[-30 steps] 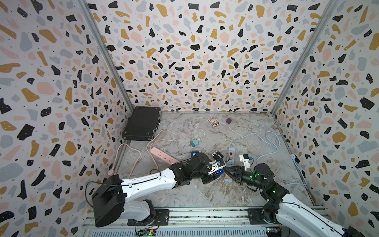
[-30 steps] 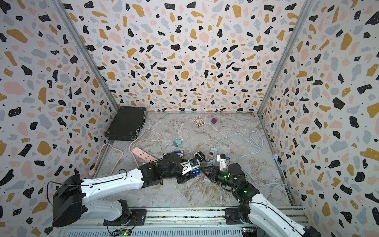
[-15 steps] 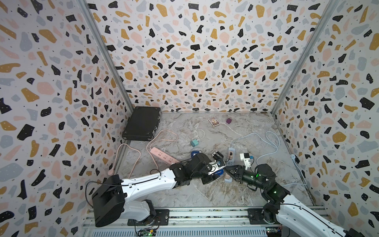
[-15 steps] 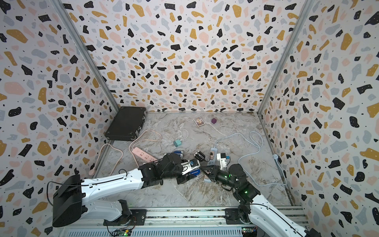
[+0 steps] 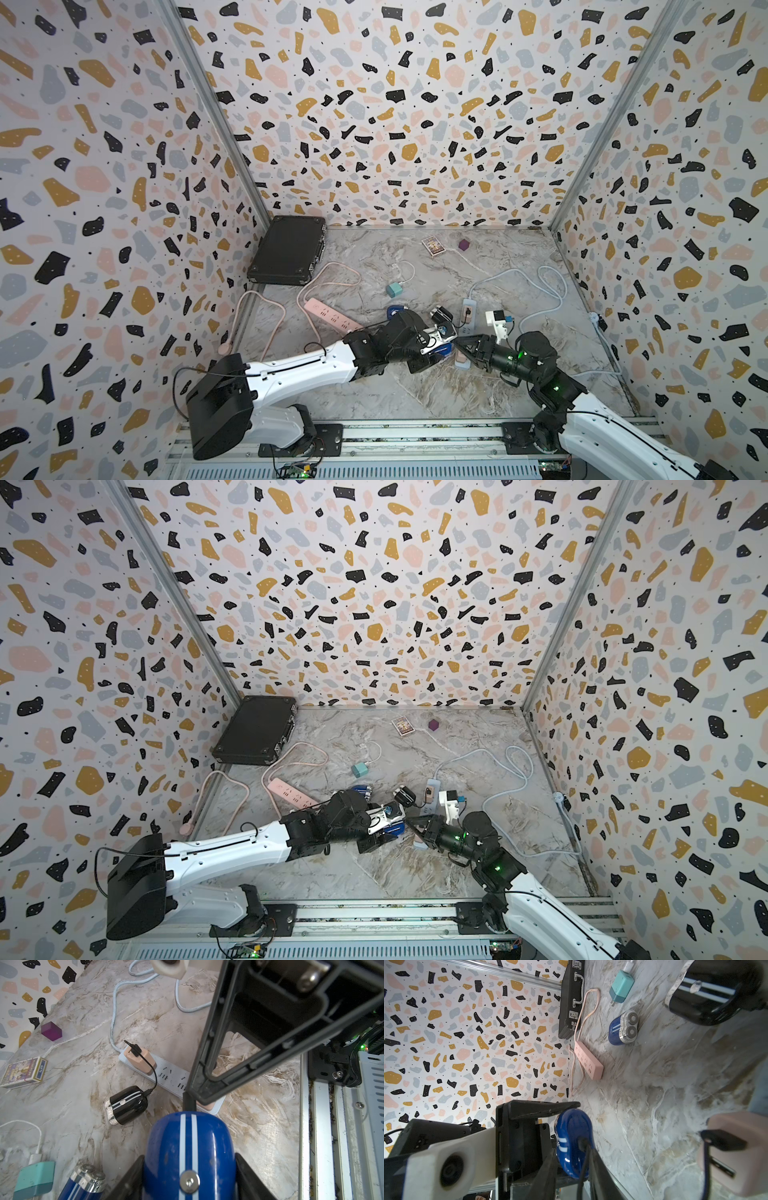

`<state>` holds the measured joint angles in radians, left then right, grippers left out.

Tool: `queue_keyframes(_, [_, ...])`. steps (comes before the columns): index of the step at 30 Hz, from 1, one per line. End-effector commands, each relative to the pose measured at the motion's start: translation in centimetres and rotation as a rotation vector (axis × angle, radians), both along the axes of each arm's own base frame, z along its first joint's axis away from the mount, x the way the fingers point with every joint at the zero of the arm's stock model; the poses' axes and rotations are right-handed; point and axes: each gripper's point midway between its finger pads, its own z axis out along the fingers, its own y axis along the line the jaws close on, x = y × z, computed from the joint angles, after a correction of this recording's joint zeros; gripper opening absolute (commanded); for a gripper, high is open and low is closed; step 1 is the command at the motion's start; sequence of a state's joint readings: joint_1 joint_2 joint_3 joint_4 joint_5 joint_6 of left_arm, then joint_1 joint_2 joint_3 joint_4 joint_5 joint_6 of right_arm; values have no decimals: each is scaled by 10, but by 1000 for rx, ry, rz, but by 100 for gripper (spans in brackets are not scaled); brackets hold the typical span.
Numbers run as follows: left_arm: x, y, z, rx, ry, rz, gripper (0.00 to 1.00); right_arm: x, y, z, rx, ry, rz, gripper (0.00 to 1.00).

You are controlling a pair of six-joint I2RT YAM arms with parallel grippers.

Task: Unplug the electric shaver
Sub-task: Remove the charging cable from the electric shaver.

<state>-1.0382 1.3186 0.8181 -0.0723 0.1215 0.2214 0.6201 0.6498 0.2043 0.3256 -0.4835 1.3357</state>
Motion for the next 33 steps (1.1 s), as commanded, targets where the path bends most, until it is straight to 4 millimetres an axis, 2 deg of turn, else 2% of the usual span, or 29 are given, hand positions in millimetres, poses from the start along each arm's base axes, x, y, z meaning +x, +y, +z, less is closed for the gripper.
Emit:
queue_keyframes(1, [5,-9,31,-75,-48,-5,46,2,4,9,20,-32,12,29])
queue_keyframes(8, [5,-10,31,-74,-47,-7,46,4,5,8,22,-29,12,27])
queue_keyframes(13, [5,-9,34,-82,-51,-5,46,5,6,8,24,-30,13,18])
queue_keyframes(19, [6,-9,34,-79,-56,-4,46,5,8,7,26,-22,23,17])
queue_keyframes(29, [5,-8,32,-74,-56,-6,45,3,5,8,19,-30,14,4])
queue_keyframes(33, [5,-8,31,-78,-57,-7,43,3,3,9,17,-36,6,3])
